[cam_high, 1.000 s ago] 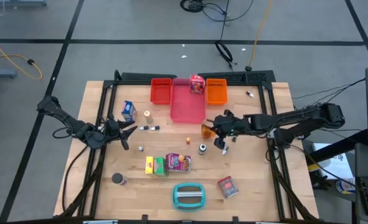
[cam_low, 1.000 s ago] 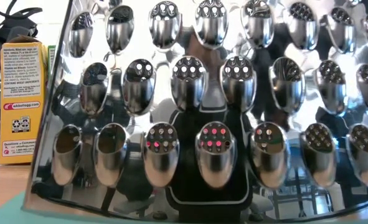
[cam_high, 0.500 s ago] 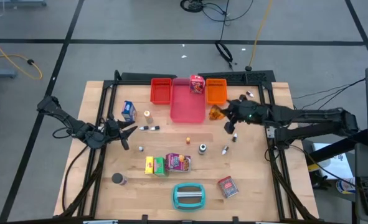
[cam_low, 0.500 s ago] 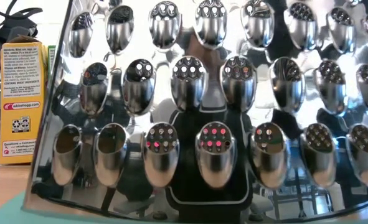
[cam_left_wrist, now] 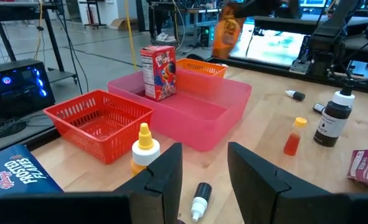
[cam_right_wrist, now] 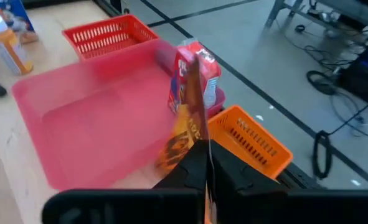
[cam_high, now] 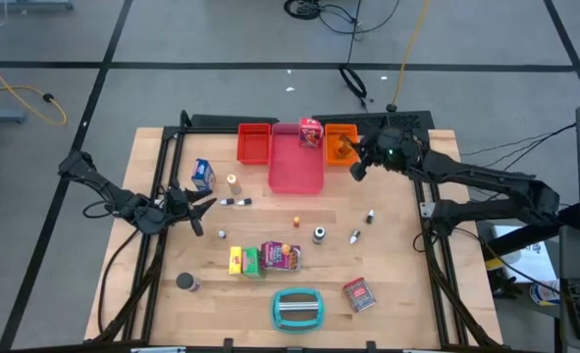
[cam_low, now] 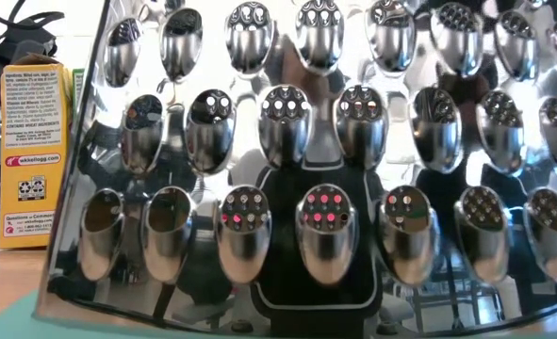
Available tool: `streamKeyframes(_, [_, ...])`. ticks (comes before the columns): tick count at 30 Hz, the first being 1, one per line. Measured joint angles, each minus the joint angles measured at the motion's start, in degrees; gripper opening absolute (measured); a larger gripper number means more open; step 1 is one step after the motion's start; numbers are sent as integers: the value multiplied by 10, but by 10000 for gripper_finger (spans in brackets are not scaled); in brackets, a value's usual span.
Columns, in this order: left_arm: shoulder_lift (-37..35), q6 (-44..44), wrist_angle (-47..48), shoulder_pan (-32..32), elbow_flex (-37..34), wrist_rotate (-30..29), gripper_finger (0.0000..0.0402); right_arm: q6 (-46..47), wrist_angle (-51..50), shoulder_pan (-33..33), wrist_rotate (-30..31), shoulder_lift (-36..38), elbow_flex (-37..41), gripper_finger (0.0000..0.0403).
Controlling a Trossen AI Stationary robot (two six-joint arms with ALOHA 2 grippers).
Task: Pick & Place Kitchen Items
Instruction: Put the orange seasoning pack into the orange bin
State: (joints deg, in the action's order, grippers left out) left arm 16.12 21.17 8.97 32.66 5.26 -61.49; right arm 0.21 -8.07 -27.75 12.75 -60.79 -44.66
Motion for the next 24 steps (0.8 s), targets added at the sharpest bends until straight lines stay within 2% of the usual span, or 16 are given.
streamKeyframes(4, [0, -1, 0, 0, 0, 0, 129, -11, 46, -48, -66, -31, 0, 0])
streamKeyframes(7, [0, -1, 0, 0, 0, 0, 129, -15, 75, -78, -92, -60, 0, 0])
streamKeyframes(24, [0, -5, 3, 0, 0, -1, 129, -44, 177, -182, -148, -196, -5, 0])
